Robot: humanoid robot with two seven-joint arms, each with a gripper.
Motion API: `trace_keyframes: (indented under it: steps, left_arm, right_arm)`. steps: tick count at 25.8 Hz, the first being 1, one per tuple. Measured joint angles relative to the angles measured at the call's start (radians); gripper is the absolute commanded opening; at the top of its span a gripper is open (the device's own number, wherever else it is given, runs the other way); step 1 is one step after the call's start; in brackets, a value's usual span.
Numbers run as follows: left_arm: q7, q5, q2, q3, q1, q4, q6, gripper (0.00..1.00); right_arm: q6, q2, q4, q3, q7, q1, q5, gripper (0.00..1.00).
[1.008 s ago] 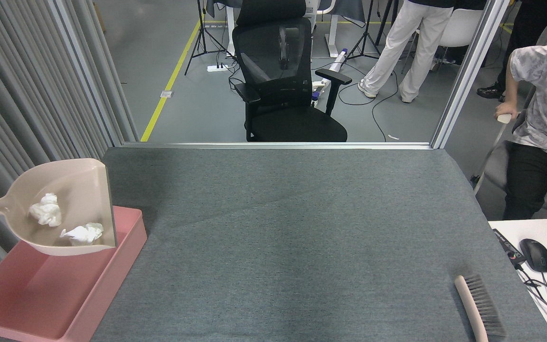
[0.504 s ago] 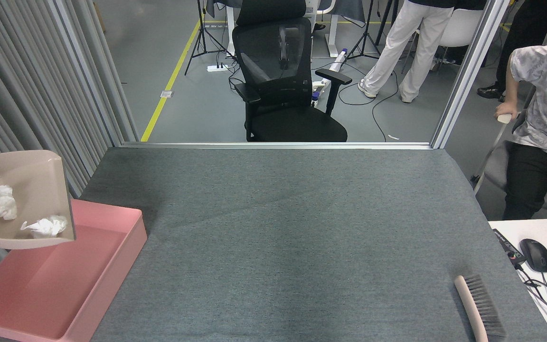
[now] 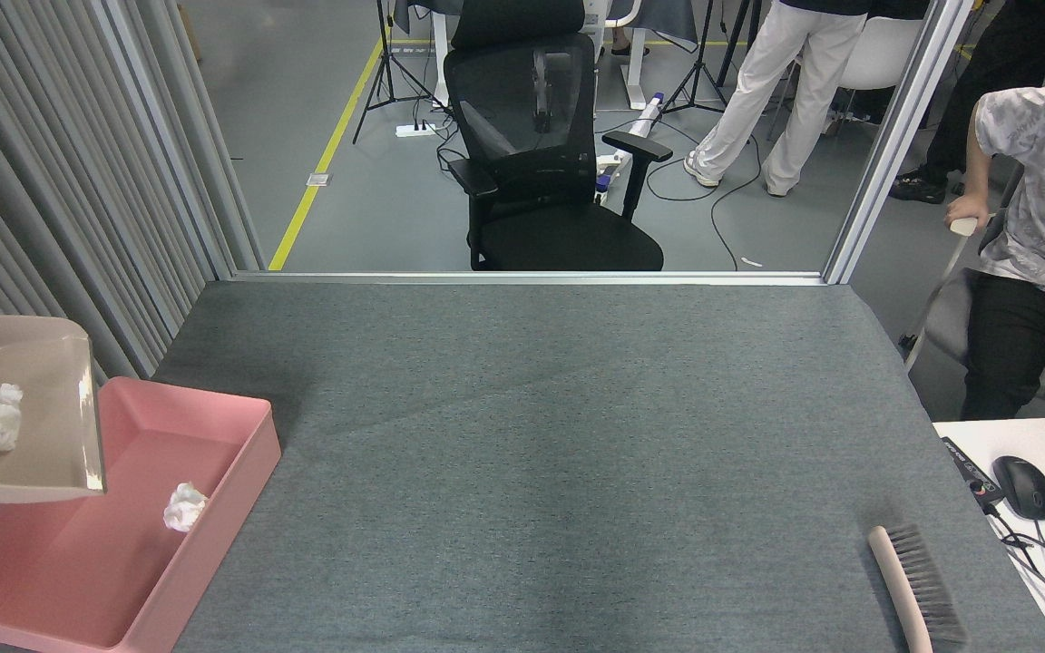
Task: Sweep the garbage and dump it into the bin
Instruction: 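Tilt the dustpan with the left hand to dump paper into the bin, then carry the empty dustpan back and lower it onto the table with the left hand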
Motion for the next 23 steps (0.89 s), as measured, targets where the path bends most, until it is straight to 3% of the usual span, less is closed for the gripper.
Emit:
trace_keyframes:
  steps: [16, 20, 23]
  left_arm:
    - [0.006, -0.287, 0.013, 0.001, -0.095, 0.019, -0.011, 0.01]
    - [-0.018, -0.239, 0.02, -0.002, -0.121, 0.006, -0.011, 0.02]
    - [-0.043, -0.112, 0.031, -0.015, -0.111, -0.045, -0.009, 0.02]
  right_arm:
    - [0.0, 0.006, 0.0, -0.004, -0.001, -0.006, -0.001, 0.97]
    - [0.0, 0.023, 0.0, -0.001, -0.001, -0.007, -0.002, 0.97]
    - [0.0, 0.027, 0.001, -0.001, -0.001, -0.006, -0.002, 0.97]
